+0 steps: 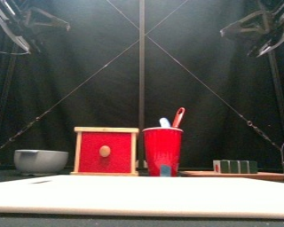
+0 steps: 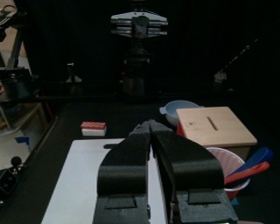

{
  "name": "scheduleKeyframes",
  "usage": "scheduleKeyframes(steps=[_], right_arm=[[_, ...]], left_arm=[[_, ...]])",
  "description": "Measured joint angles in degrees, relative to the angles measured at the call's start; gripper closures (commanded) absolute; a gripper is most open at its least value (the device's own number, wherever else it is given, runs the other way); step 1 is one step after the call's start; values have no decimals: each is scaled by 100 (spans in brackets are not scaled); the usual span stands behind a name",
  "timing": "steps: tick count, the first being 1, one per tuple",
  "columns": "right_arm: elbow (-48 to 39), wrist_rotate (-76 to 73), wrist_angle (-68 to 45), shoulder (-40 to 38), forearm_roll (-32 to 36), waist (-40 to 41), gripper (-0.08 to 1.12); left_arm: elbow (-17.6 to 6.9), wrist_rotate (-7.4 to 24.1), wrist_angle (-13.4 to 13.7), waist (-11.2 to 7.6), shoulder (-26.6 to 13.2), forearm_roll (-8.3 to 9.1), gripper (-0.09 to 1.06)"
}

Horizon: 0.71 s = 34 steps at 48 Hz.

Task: Place sushi on board then cut the sushi with the knife then place the pieces on the plate
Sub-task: Place the sushi on the board

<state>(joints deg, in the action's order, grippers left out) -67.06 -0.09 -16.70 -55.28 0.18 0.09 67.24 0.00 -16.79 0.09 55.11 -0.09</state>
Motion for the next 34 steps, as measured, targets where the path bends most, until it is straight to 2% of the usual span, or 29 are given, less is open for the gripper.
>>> scheduleKeyframes(steps=[3, 10, 23, 34], right_arm=[[-26, -9, 0, 26, -9, 0, 104], [-53, -62, 246, 141, -62, 149, 102], [396, -167, 1969, 501, -369, 1037, 101], [844, -70, 3296, 879, -53, 1925, 95]], left_arm=[[0, -18, -97, 0, -88, -53, 101], [-26, -26, -290, -26, -519, -211, 100], [-229, -35, -343, -53, -1362, -237, 100], [-334, -26, -360, -70, -1960, -237, 100]])
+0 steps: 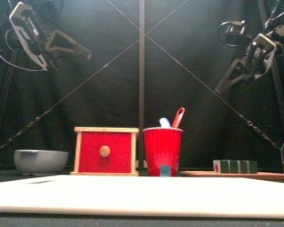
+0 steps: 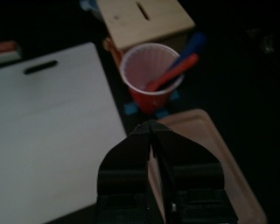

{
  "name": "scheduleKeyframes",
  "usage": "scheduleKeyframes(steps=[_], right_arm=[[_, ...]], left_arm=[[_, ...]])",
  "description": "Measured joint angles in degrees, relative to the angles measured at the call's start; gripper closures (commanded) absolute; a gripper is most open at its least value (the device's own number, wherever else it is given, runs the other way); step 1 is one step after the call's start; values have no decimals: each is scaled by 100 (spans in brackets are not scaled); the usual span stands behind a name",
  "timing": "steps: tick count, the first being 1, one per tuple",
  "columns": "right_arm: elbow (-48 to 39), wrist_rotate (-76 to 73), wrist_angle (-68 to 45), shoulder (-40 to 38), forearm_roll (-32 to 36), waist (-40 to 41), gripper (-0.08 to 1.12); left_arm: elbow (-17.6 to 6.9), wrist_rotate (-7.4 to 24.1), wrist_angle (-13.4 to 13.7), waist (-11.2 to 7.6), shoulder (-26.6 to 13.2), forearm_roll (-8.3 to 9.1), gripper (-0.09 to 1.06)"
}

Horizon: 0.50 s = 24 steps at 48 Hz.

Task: Place sushi on board then cut the sushi with the knife then place the pieces on the plate
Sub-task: Place the sushi on the board

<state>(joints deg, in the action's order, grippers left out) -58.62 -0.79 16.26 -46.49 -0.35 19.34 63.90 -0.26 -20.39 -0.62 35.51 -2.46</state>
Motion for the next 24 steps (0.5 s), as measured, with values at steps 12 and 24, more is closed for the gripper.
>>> scheduleKeyframes(steps=[12, 24], right_arm=[[202, 9, 677, 642, 826, 185, 62], [422, 44, 1274, 1222, 1248, 264, 22]], left_arm=[[-9, 0, -26, 0, -422, -123, 100], [0, 9, -35, 9, -501, -264, 100]])
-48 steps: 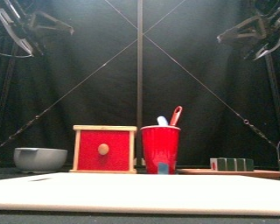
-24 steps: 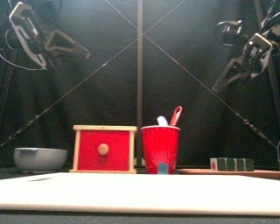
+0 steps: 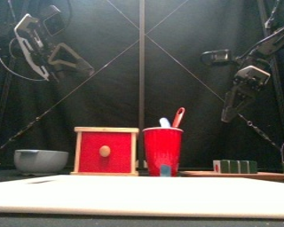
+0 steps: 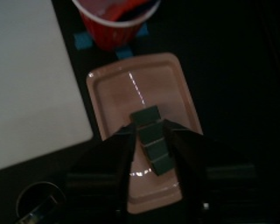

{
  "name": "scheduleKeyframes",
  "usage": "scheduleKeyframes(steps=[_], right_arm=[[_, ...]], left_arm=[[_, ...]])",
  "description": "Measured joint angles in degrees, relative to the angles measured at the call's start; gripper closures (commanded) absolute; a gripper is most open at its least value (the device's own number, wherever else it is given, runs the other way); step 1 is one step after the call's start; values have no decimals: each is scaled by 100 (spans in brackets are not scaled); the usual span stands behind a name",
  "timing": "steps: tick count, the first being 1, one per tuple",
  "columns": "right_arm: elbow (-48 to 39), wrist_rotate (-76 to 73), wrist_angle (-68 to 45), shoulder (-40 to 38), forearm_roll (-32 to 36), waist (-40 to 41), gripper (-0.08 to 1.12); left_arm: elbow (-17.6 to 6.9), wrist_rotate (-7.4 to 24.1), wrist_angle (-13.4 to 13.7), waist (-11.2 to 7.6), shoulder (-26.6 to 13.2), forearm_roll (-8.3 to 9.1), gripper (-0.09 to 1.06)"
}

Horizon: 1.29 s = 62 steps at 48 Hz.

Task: Place sushi on board then cut the sushi with the knife then place the pieces on the plate
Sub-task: Place the sushi on the board

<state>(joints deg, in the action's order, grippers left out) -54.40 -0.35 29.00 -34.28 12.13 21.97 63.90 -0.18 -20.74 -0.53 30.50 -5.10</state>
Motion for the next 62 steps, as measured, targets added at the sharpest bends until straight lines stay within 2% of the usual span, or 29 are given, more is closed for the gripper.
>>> scheduleKeyframes(steps=[5, 15, 25, 43, 49, 62], right_arm=[[105, -18, 255, 220, 105, 62, 16], [325, 457, 694, 809, 79, 193, 15], [431, 1714, 773, 1362, -703, 606, 15], [431, 4131, 563, 1846, -2417, 1661, 16], [431, 4403, 501, 2127, -2654, 1688, 15], [422, 4447, 185, 2593, -2681, 1714, 16]], left_arm=[[-9, 0, 0, 9, 0, -9, 100], [-9, 0, 0, 44, 0, -9, 100], [0, -9, 0, 88, 0, -44, 100], [53, 0, 0, 97, 0, -343, 100], [53, 0, 0, 97, 0, -387, 100], [53, 0, 0, 97, 0, -396, 100]])
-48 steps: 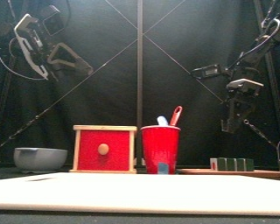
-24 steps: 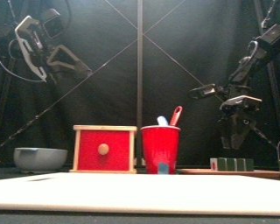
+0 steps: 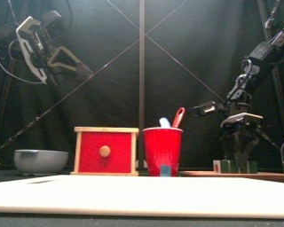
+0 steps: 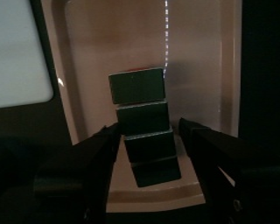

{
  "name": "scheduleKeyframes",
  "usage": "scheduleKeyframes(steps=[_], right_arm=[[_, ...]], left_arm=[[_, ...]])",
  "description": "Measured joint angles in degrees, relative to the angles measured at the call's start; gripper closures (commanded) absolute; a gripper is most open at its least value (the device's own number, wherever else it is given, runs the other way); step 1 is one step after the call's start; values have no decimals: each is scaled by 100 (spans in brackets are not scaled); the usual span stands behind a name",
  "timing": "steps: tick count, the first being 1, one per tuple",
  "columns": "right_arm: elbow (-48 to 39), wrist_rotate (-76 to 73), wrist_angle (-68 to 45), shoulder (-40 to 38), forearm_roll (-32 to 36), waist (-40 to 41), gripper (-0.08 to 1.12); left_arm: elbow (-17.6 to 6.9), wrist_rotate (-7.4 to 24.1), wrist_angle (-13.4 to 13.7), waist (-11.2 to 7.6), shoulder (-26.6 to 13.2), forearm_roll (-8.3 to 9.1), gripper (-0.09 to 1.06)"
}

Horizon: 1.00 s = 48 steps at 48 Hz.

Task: Place sushi on board then cut the sushi with the knife then place the pieces on the plate
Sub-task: Place the sushi on the board

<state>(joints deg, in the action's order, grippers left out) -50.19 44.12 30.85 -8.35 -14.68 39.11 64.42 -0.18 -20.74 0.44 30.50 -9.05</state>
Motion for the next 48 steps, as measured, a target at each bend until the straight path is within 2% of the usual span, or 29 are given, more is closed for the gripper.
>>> scheduleKeyframes(steps=[11, 19, 24, 30, 39, 48], right_arm=[[-141, -9, -299, 193, 0, 0, 20], [-185, -18, -343, 185, 18, 0, 42], [-185, -105, -343, 193, -26, 9, 51], [-132, -264, -220, 114, -167, 9, 51], [62, -1028, 246, -404, -255, 9, 51], [105, -2399, 650, -984, 26, -149, 51]], left_arm=[[18, 0, 0, 0, 0, -9, 100], [53, 0, 0, 0, 0, -9, 100], [70, 0, 0, 0, 0, -9, 100], [88, 0, 0, 0, 0, -9, 100], [97, 0, 0, 0, 0, -9, 100], [132, 0, 0, 0, 0, -9, 100]])
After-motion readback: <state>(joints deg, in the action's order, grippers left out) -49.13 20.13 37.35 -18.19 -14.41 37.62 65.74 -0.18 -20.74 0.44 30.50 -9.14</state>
